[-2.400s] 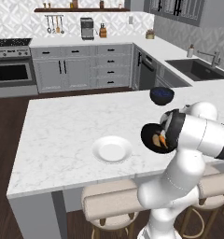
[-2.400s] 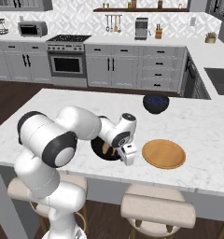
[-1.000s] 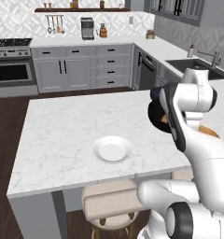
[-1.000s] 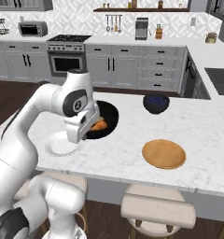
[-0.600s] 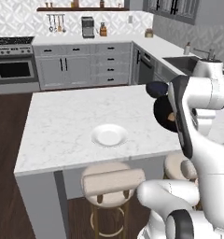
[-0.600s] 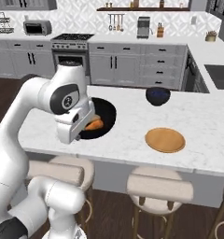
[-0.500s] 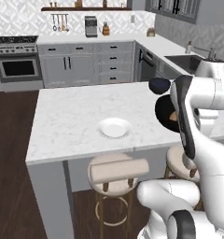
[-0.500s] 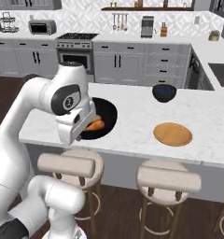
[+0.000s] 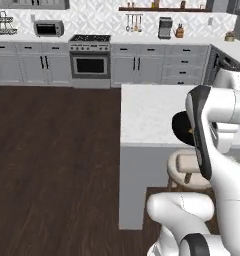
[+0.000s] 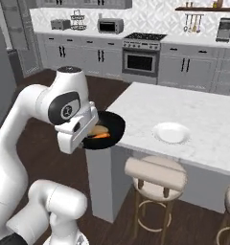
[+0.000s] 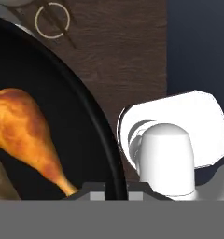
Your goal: Pick the chicken drumstick and sweet potato from their plates and place them in the bowl. Then put the bowl in the fridge.
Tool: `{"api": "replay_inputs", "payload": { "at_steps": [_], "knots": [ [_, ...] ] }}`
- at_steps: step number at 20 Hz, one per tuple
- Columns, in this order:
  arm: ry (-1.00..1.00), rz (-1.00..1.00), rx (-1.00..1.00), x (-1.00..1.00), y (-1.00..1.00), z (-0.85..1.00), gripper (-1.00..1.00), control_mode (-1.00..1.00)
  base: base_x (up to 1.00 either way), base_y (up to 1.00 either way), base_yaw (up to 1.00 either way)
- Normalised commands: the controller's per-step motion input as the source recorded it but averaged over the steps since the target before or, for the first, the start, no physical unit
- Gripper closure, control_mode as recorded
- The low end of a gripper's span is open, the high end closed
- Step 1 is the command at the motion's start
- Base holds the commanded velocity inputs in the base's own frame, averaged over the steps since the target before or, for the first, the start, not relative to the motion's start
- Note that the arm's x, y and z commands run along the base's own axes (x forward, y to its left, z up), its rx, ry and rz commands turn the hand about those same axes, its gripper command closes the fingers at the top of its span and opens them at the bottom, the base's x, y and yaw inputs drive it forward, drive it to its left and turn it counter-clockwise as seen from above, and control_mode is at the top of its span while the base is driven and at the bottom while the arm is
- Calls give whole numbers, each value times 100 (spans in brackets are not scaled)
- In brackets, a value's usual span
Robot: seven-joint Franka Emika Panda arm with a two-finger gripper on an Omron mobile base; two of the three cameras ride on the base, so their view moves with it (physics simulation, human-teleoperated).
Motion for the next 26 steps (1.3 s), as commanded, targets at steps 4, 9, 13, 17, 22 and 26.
{"api": "replay_inputs", "payload": {
  "at_steps": [4, 9, 13, 17, 22, 26],
  "knots": [
    [0, 0, 0, 0, 0, 0, 100, 100, 0, 100, 54],
    [0, 0, 0, 0, 0, 0, 100, 100, 0, 100, 53],
    [0, 0, 0, 0, 0, 0, 100, 100, 22, 92, 44],
    [0, 0, 0, 0, 0, 0, 100, 100, 100, 35, -1],
    [0, 0, 0, 0, 0, 0, 100, 100, 100, 44, -29],
    [0, 0, 0, 0, 0, 0, 100, 100, 100, 46, -37]
  ]
}}
